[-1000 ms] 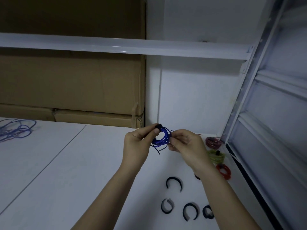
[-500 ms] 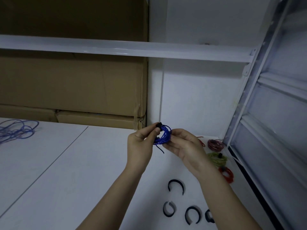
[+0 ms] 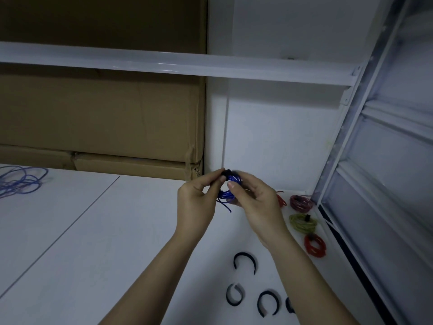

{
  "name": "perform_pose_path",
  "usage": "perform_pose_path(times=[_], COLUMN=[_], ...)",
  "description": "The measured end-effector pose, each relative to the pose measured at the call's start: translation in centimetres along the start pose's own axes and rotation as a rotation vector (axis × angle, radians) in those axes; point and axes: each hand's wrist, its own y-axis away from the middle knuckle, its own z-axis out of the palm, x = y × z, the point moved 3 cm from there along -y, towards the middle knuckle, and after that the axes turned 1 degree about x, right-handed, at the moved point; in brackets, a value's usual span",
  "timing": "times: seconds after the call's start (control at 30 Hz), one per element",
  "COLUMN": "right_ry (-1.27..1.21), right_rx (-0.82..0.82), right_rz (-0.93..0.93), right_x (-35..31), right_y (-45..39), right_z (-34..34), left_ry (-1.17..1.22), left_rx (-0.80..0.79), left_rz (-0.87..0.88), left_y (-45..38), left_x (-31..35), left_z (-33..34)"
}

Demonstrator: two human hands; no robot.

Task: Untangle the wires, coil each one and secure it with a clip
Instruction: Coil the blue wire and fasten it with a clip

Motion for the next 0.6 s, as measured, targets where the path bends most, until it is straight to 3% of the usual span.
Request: perform_pose_path(times=[0.1, 0.23, 0.33, 0.47, 0.6], right_ry=[0.176, 0.757, 1.044, 1.256, 1.350], right_rx=[0.054, 0.176, 0.137, 0.007, 0.040], right_rz=[-0.171, -0.638, -0.866, -0.818, -0.830], right_x=[0.5, 0.5, 0.2, 0.7, 1.4], right_y=[0.1, 0.2, 0.2, 0.3, -0.2], right_z=[-0.2, -0.8, -0.7, -0.8, -0.5], left_ry=[0.012, -0.040, -0.010, 0.041, 0.075], left_rx=[0.007, -0.023, -0.032, -0.030, -0.036], left_rz=[-0.025, -0.038, -0.077, -0.120, -0.146], left_y=[-0.2, -0.3, -0.5, -0.7, -0.8], left_x=[-0.2, -0.7, -0.7, -0.6, -0.5], left_z=[0.2, 0.4, 0.5, 0.3, 0.4])
